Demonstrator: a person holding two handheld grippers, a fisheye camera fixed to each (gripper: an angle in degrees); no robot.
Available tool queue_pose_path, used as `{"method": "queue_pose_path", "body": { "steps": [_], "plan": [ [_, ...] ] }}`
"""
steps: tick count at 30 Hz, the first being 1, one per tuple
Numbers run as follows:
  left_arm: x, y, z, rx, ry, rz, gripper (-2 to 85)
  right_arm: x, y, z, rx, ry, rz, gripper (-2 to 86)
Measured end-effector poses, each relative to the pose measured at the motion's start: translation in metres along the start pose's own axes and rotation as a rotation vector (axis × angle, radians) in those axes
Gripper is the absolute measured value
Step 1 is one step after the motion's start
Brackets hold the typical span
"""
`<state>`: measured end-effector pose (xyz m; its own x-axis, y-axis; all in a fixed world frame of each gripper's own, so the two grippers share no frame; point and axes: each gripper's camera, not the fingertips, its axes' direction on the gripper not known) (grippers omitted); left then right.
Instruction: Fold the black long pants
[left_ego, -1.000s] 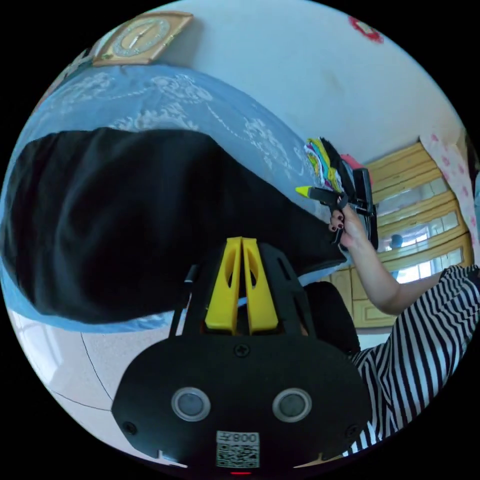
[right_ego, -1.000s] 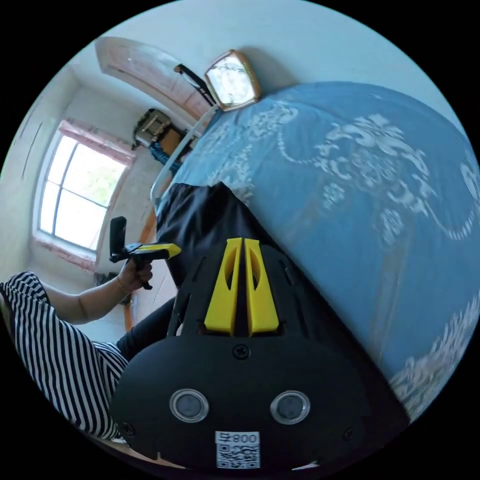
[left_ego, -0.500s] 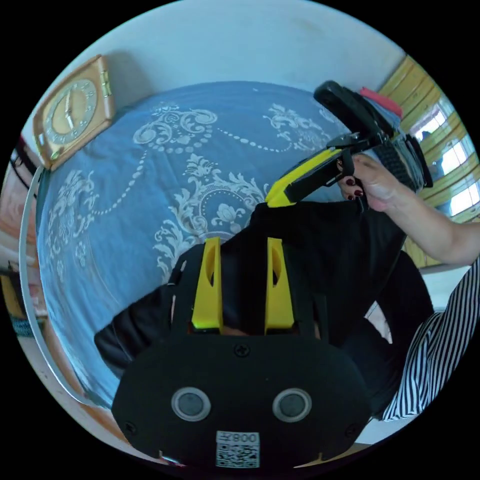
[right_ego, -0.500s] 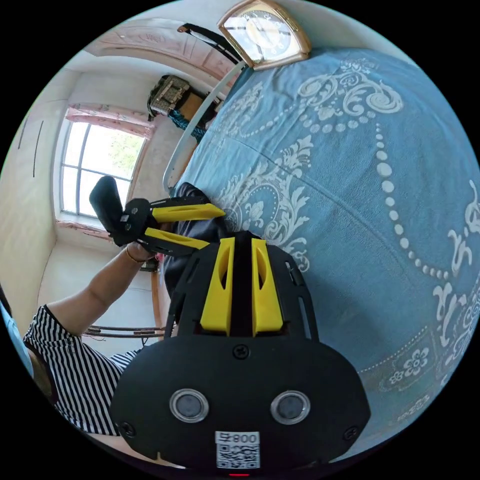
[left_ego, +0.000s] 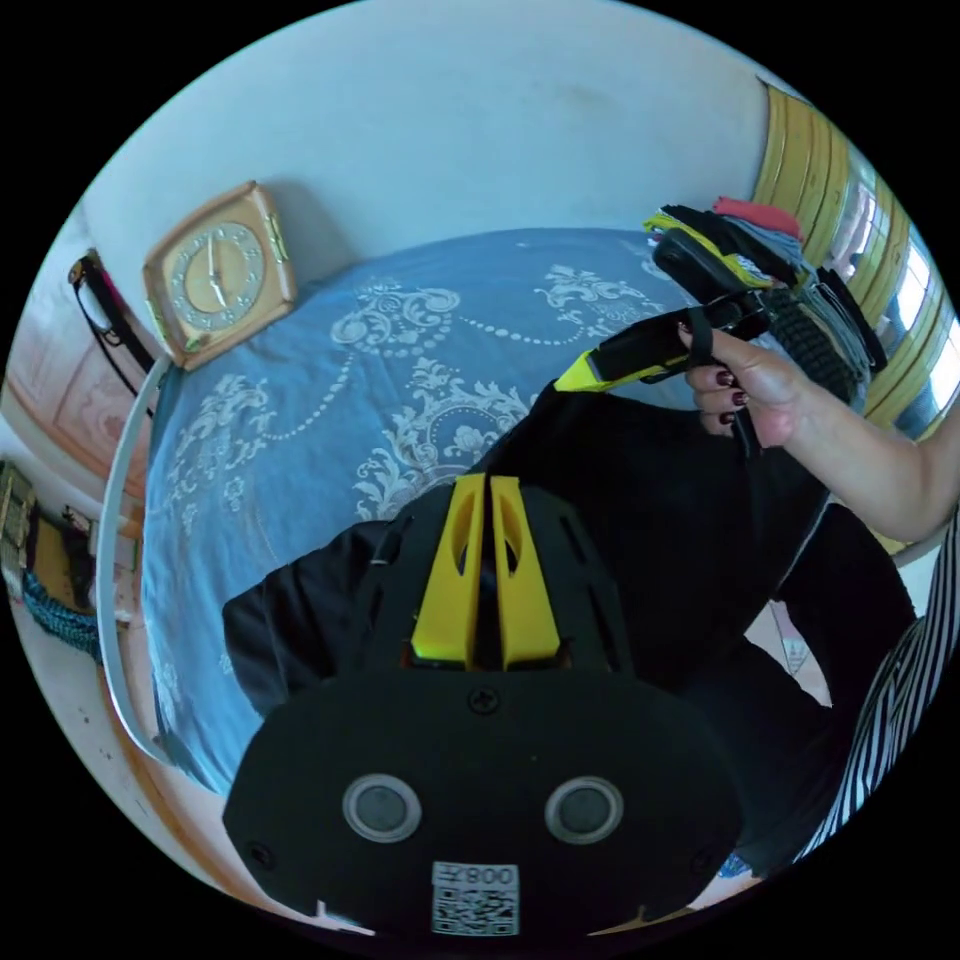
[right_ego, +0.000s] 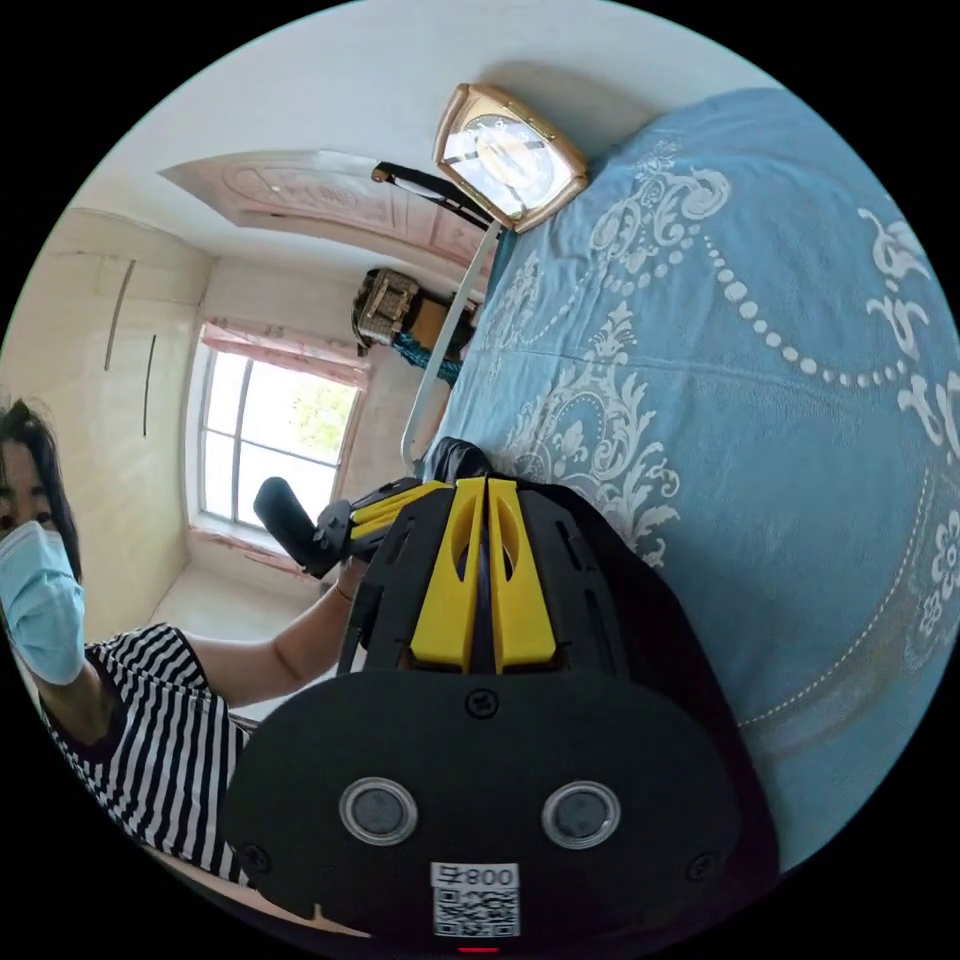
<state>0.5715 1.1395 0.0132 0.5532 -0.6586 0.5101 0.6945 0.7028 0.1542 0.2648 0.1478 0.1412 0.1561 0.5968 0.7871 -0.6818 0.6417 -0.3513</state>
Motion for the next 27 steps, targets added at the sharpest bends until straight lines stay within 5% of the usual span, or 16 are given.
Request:
{"method": "queue_pose_path", "body": {
  "steps": [7,14,18,27],
  "plan": [
    [-0.045,0.052,-0.031,-0.005,0.048,-0.136,1.0,0.003,-0.034,0.024,0.045,-0.014,0.122,0.2],
    [-0.111,0.161,-0.075,-0.092,-0.09,-0.473,0.4,-0.008,-0.045,0.033,0.155,0.004,0.195,0.1],
    [-0.14,0.221,-0.106,-0.037,-0.009,-0.62,0.3,-0.042,-0.047,0.028,0.221,0.015,0.087,0.0],
    [-0.174,0.3,-0.134,0.009,0.01,-0.775,1.1,-0.103,-0.069,0.135,-0.224,0.283,-0.077,0.5]
  ]
}}
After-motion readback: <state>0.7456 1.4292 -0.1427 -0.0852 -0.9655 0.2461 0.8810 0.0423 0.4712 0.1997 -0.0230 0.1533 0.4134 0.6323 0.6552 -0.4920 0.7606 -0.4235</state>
